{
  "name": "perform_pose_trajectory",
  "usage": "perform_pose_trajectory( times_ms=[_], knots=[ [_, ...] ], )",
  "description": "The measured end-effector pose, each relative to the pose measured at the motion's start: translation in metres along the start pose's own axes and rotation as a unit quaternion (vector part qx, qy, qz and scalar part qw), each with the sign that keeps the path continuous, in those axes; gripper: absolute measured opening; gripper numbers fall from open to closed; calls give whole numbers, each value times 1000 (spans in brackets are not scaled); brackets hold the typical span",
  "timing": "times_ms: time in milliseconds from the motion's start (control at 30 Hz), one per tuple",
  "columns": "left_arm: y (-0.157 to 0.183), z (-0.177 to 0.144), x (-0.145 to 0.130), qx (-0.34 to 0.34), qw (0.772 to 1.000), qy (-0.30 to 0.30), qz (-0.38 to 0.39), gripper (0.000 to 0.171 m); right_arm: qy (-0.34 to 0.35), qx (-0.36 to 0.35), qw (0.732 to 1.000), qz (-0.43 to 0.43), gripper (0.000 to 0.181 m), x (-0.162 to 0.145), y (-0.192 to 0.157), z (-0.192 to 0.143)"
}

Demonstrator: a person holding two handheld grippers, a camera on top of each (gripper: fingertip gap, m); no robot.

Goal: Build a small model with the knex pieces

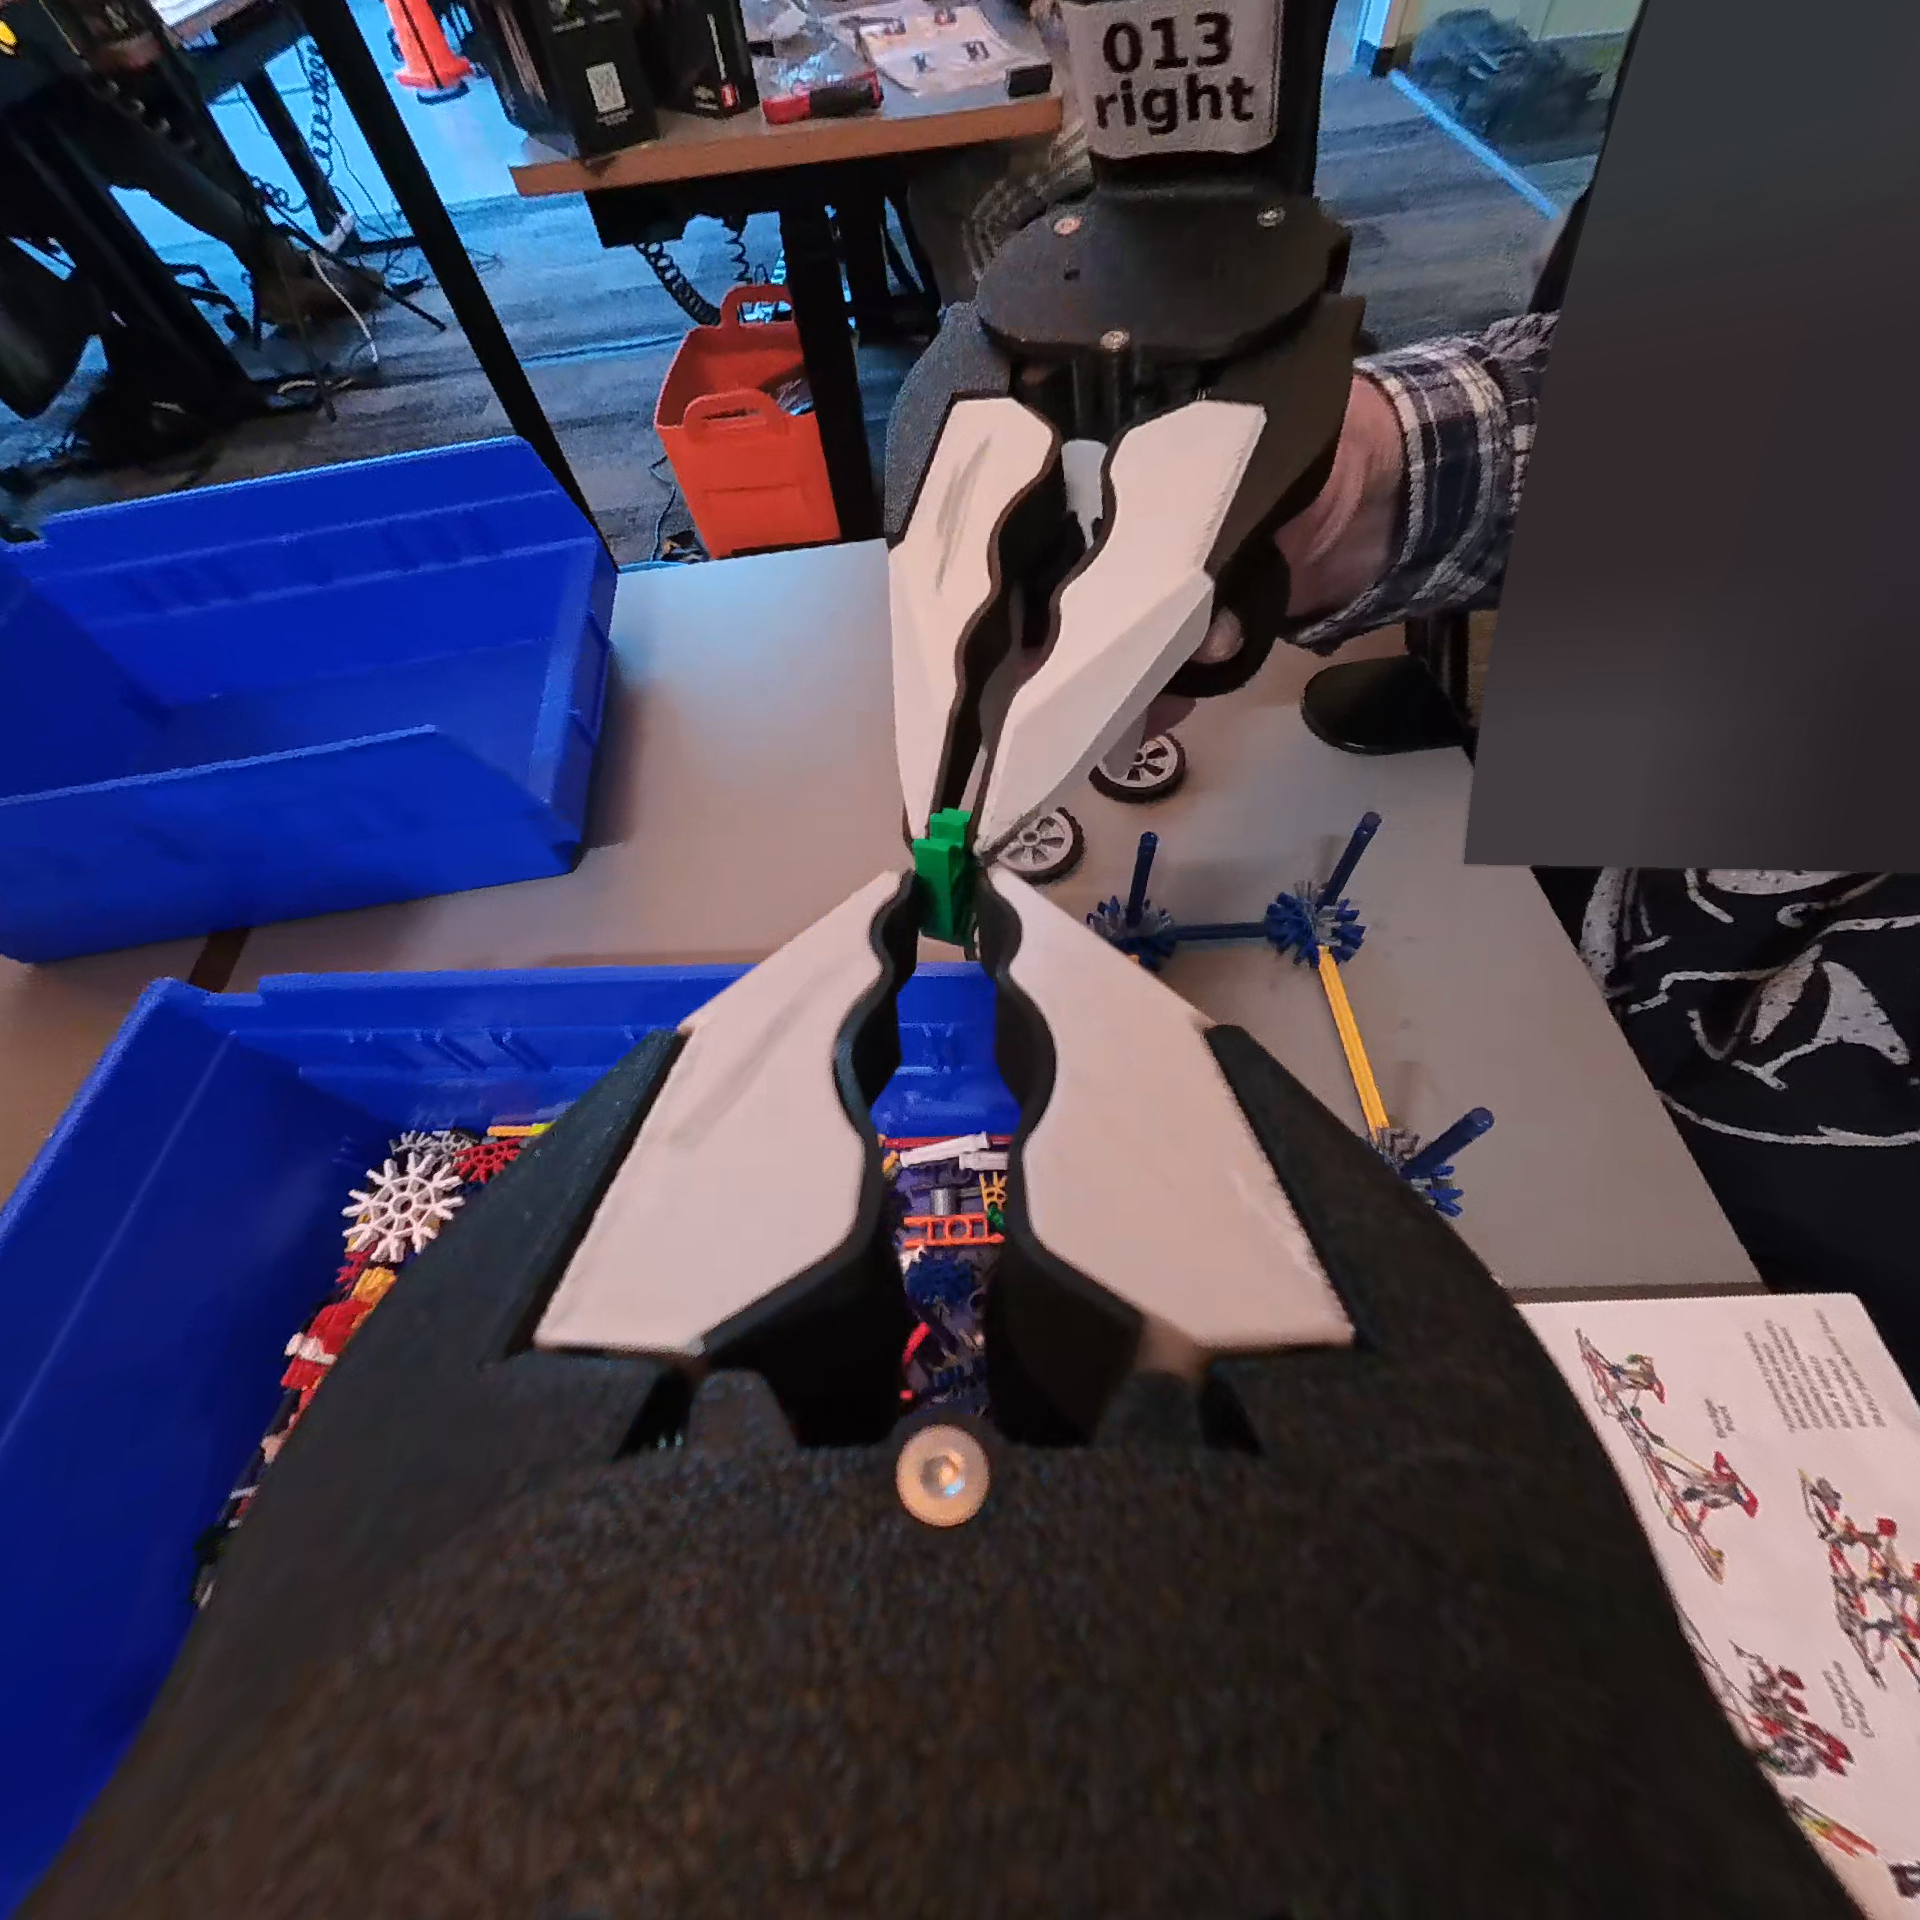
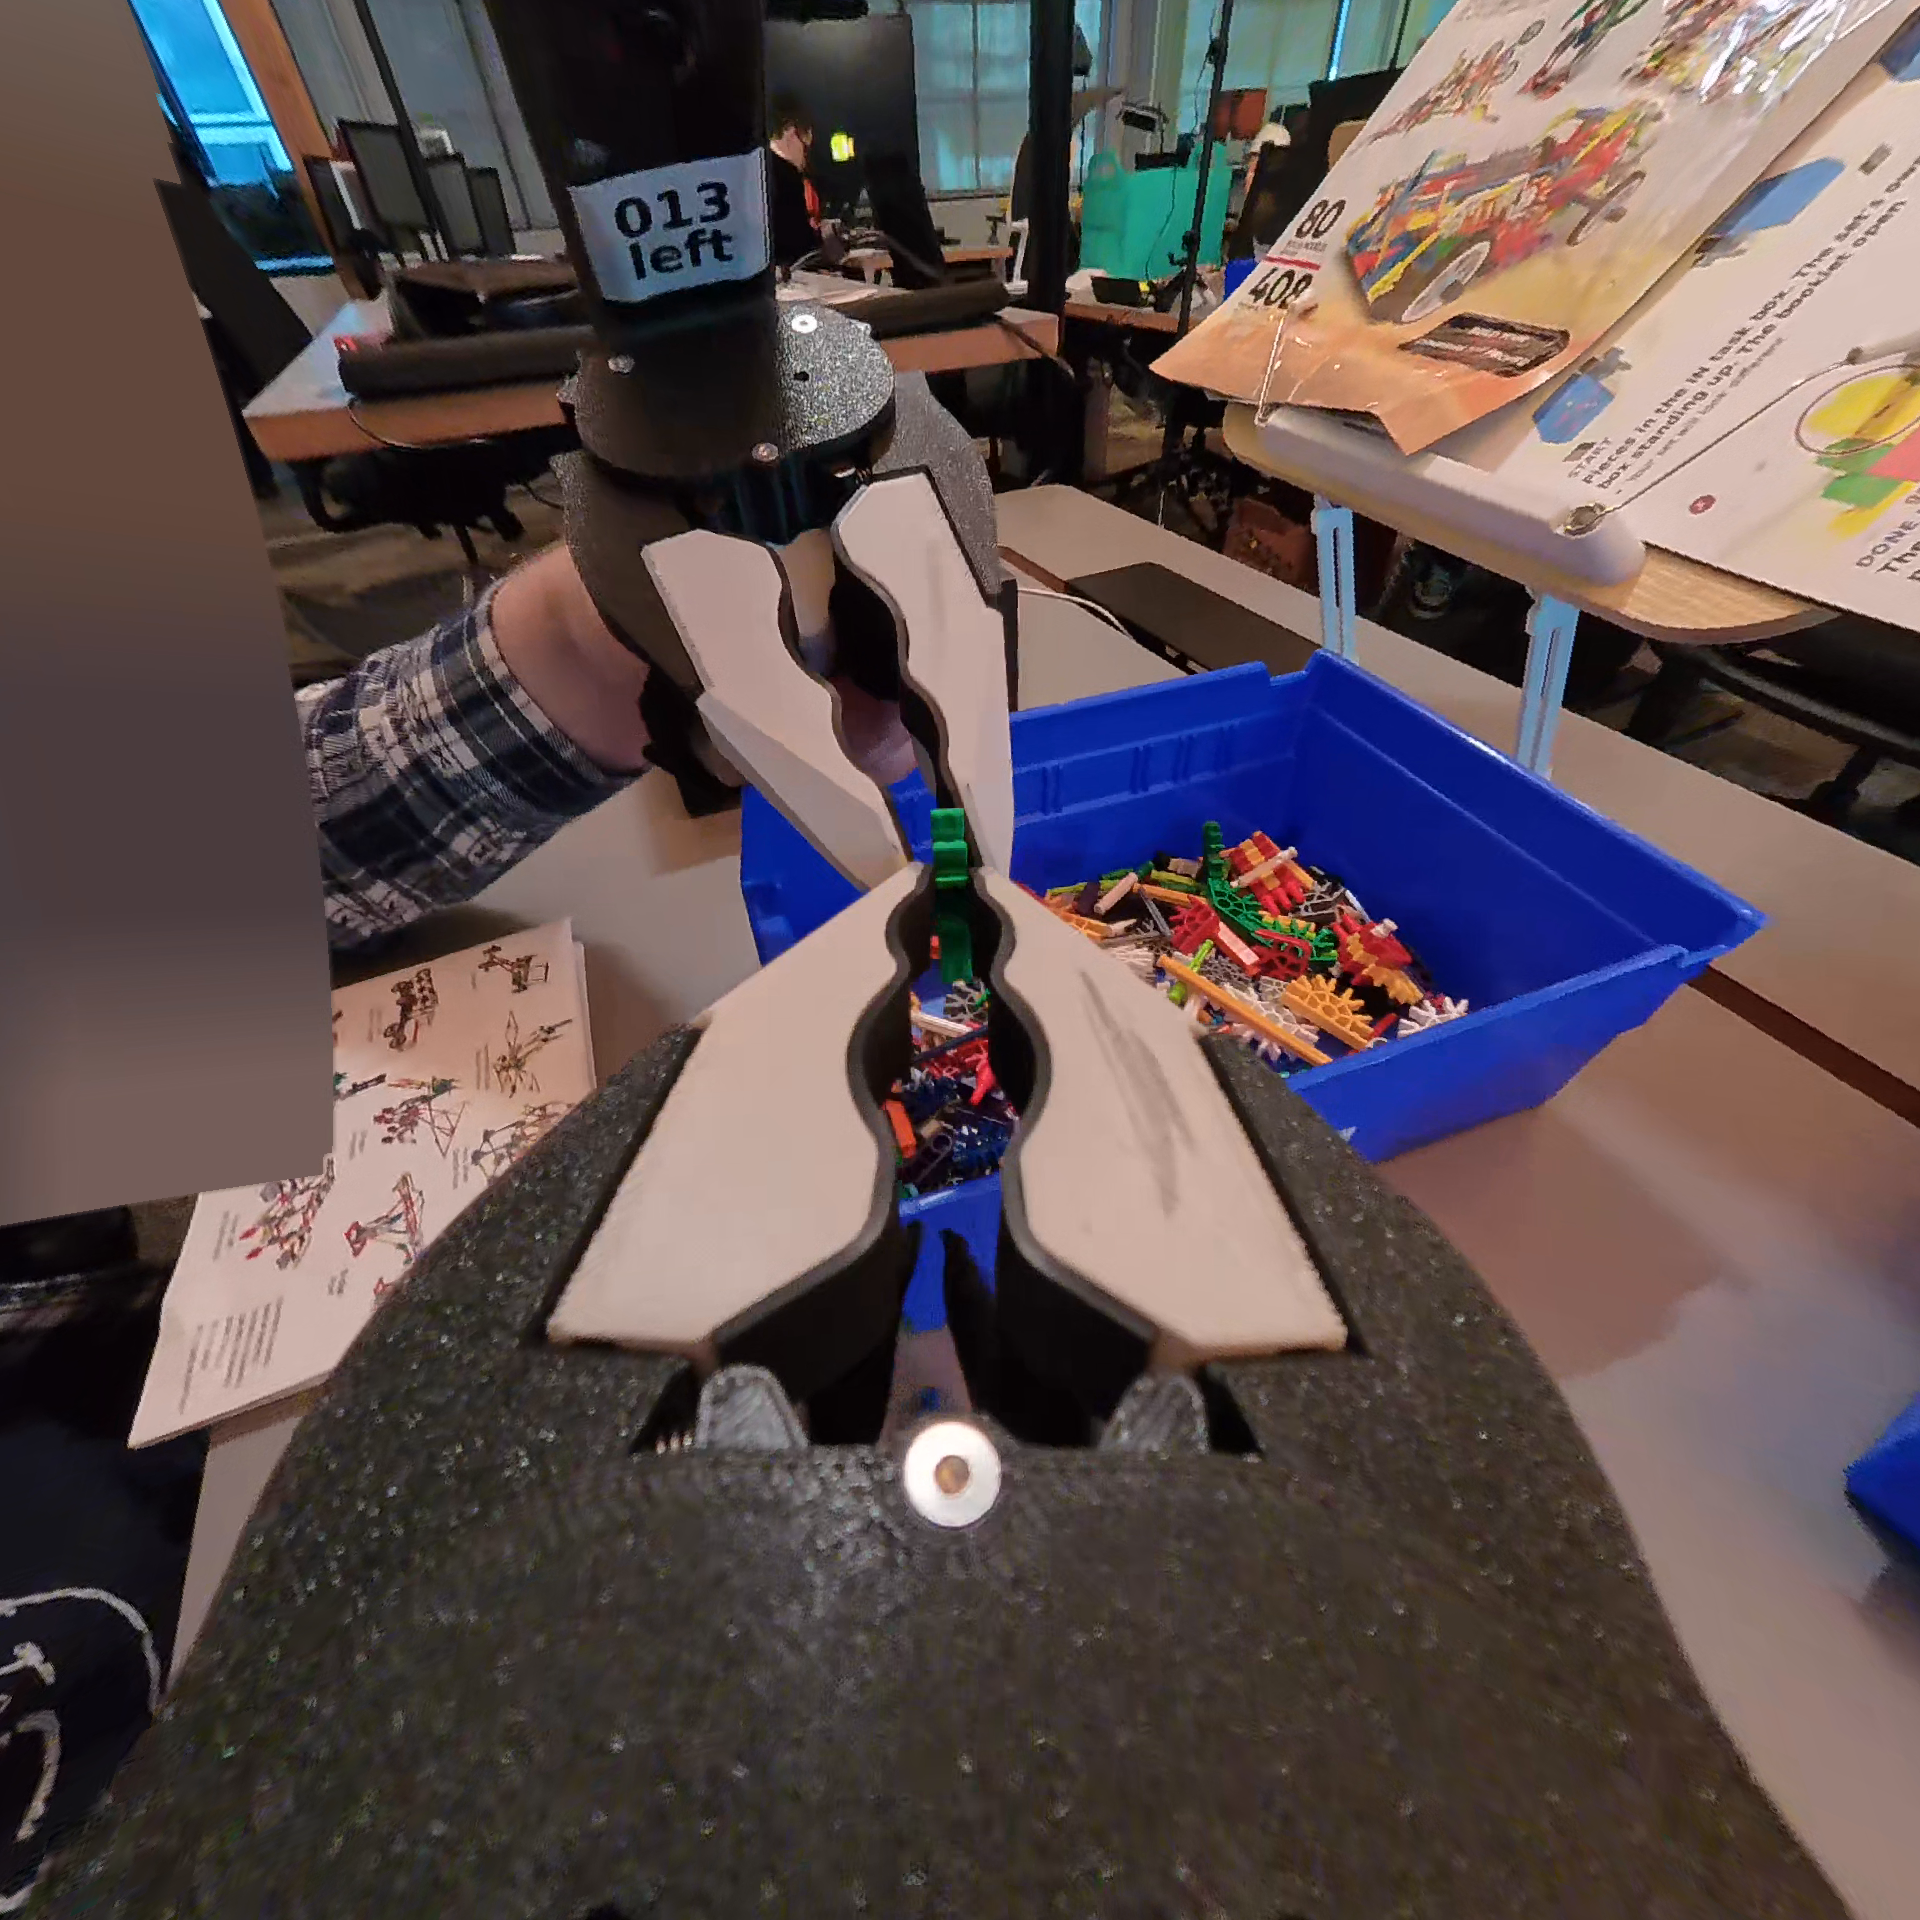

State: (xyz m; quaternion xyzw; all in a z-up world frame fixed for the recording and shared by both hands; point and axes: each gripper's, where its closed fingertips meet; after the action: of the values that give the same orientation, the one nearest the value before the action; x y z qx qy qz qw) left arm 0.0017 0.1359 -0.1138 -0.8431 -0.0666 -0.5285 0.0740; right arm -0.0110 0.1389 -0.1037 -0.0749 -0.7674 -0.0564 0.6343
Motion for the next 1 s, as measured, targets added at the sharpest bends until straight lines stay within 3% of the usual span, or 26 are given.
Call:
perform_pose_trajectory(
  times_ms=[433,867,1000],
  knots=[
    [5,-1,-8,-7,999,-33,14,5,-14,-1,1000,-17,5,-8,-6,0],
    [28,8,-39,-24,986,-153,58,4,-107,38,993,-26,5,-44,-26,1],
    [22,7,-31,-26,993,-117,23,8,-80,28,996,9,4,-40,-21,-3]
  ],
)
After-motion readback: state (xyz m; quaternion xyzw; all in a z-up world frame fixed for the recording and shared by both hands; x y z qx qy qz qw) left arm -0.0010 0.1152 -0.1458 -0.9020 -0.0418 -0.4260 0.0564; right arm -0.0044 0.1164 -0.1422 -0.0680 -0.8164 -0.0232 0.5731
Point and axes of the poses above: each gripper's, where its closed fingertips meet, z out along the fingers, x out of its top, y = z × x across the jaws, and after that the axes turned 2 degrees about -z, right-handed
